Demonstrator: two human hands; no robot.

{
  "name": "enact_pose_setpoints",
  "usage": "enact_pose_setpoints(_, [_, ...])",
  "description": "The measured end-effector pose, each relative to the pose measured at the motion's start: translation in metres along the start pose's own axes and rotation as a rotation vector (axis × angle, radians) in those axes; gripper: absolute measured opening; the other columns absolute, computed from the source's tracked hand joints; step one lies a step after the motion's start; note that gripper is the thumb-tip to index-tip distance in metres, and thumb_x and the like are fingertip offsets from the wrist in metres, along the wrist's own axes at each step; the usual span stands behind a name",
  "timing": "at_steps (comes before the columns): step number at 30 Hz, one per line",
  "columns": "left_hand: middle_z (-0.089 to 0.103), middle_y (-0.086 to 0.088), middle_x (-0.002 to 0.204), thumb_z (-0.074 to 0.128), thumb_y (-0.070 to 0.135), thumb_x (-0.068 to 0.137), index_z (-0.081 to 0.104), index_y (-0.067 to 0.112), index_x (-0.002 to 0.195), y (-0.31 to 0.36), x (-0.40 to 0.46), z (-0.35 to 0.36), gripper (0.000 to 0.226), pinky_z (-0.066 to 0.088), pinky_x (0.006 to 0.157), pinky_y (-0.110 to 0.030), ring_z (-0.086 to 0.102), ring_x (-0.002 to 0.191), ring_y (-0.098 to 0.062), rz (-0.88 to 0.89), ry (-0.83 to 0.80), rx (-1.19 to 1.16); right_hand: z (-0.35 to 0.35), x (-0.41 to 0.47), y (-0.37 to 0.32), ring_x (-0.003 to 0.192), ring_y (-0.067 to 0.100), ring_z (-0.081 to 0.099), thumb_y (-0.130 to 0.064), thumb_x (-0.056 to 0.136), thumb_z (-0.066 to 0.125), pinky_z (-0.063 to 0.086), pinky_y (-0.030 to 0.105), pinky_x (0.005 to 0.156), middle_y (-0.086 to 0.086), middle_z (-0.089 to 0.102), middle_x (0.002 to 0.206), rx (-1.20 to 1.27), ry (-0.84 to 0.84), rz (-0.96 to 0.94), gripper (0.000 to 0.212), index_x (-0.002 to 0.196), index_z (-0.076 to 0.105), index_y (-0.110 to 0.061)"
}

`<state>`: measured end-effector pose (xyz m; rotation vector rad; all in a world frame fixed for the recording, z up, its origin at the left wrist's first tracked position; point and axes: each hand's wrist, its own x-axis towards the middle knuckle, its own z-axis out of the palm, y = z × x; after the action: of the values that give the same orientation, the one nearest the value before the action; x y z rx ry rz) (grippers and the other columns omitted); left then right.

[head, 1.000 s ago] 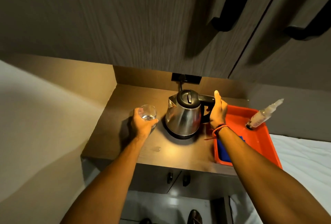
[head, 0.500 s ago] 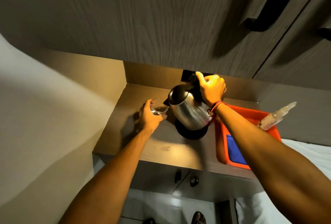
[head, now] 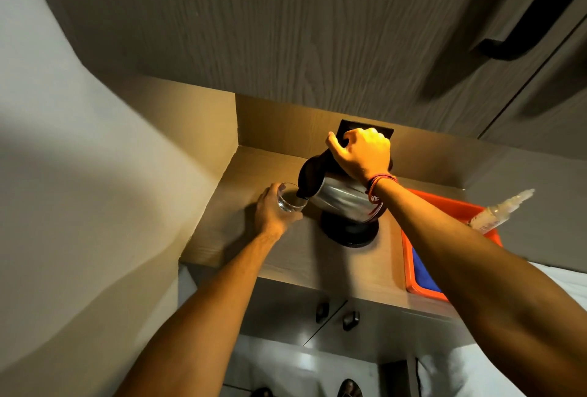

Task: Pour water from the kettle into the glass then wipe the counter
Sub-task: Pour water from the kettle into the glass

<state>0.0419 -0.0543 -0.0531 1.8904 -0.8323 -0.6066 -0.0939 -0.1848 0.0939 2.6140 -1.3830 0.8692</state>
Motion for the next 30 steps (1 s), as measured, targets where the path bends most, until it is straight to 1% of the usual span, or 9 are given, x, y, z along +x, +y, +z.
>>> enact_pose_setpoints(2, [0.063, 0.0, 0.131, 0.093, 0.023, 0.056, 0.058, 0.022, 0.124, 0.001, -0.002, -0.002, 0.076, 0.057, 0.091, -0.042, 0.062, 0.117, -0.02, -0.016, -0.022, 0.006, -0.001, 0.0, -0.006, 0.047, 0.021, 0.048, -0.066, 0.09, 0.04, 0.031, 0.027, 0.05, 0.004, 0.048, 0.049, -0.039, -0.012, -0.04, 0.064, 0.049, 0.043, -0.017])
enact_pose_setpoints(6, [0.062, 0.0, 0.13, 0.093, 0.018, 0.059, 0.059, 0.018, 0.127, 0.002, -0.004, -0.005, 0.076, 0.058, 0.089, -0.038, 0.063, 0.109, -0.017, 0.001, -0.015, 0.026, -0.005, 0.002, -0.015, 0.044, 0.018, 0.041, -0.061, 0.092, 0.044, 0.021, 0.023, 0.049, 0.001, 0.045, 0.048, -0.068, -0.016, -0.132, 0.061, 0.049, 0.044, -0.018])
enact_pose_setpoints(11, [0.062, 0.0, 0.13, 0.092, 0.018, 0.061, 0.058, 0.016, 0.13, 0.006, -0.006, -0.011, 0.077, 0.056, 0.09, -0.038, 0.062, 0.112, -0.019, 0.03, -0.009, 0.067, -0.004, 0.002, -0.025, 0.046, 0.02, 0.045, -0.058, 0.094, 0.043, 0.03, 0.027, 0.053, 0.002, 0.05, 0.052, -0.129, -0.05, -0.176, 0.058, 0.055, 0.052, -0.016])
enact_pose_setpoints(14, [0.063, 0.002, 0.126, 0.092, 0.021, 0.062, 0.058, 0.017, 0.128, 0.007, -0.008, -0.014, 0.075, 0.058, 0.087, -0.041, 0.064, 0.105, -0.017, 0.041, -0.014, 0.091, -0.002, 0.003, -0.028, 0.046, 0.021, 0.047, -0.059, 0.094, 0.04, 0.033, 0.028, 0.051, 0.003, 0.052, 0.052, -0.14, -0.067, -0.19, 0.06, 0.056, 0.057, -0.014])
enact_pose_setpoints(17, [0.064, 0.002, 0.12, 0.092, 0.025, 0.059, 0.059, 0.02, 0.125, 0.008, -0.01, -0.017, 0.074, 0.059, 0.084, -0.041, 0.064, 0.101, -0.016, 0.064, -0.021, 0.13, -0.004, 0.004, -0.032, 0.045, 0.02, 0.044, -0.057, 0.095, 0.039, 0.031, 0.027, 0.05, 0.003, 0.05, 0.053, -0.159, -0.076, -0.219, 0.061, 0.057, 0.057, -0.012])
enact_pose_setpoints(21, [0.065, 0.001, 0.118, 0.092, 0.025, 0.055, 0.059, 0.02, 0.123, 0.005, -0.012, -0.02, 0.075, 0.058, 0.086, -0.042, 0.063, 0.104, -0.018, 0.074, -0.026, 0.135, -0.006, 0.004, -0.039, 0.045, 0.021, 0.044, -0.056, 0.096, 0.037, 0.031, 0.028, 0.052, 0.003, 0.049, 0.053, -0.177, -0.103, -0.258, 0.059, 0.056, 0.049, -0.014])
enact_pose_setpoints(26, [0.064, -0.001, 0.12, 0.093, 0.022, 0.057, 0.058, 0.018, 0.125, 0.005, -0.015, -0.023, 0.077, 0.058, 0.086, -0.041, 0.064, 0.103, -0.02, 0.08, -0.027, 0.135, -0.006, 0.001, -0.043, 0.046, 0.021, 0.045, -0.053, 0.097, 0.038, 0.032, 0.029, 0.053, 0.003, 0.049, 0.054, -0.19, -0.108, -0.285, 0.057, 0.058, 0.052, -0.013])
enact_pose_setpoints(28, [0.065, -0.001, 0.119, 0.093, 0.023, 0.057, 0.059, 0.018, 0.125, 0.005, -0.018, -0.024, 0.075, 0.057, 0.085, -0.038, 0.064, 0.104, -0.02, 0.081, -0.024, 0.134, -0.006, 0.0, -0.043, 0.046, 0.021, 0.045, -0.052, 0.097, 0.038, 0.032, 0.029, 0.053, 0.003, 0.049, 0.054, -0.191, -0.101, -0.289, 0.057, 0.059, 0.054, -0.013])
enact_pose_setpoints(30, [0.065, 0.0, 0.119, 0.092, 0.023, 0.059, 0.059, 0.018, 0.124, 0.004, -0.02, -0.026, 0.073, 0.054, 0.081, -0.031, 0.063, 0.104, -0.019, 0.085, -0.022, 0.13, -0.008, -0.001, -0.044, 0.045, 0.021, 0.044, -0.052, 0.097, 0.039, 0.031, 0.029, 0.053, 0.003, 0.049, 0.053, -0.197, -0.092, -0.297, 0.057, 0.059, 0.055, -0.012])
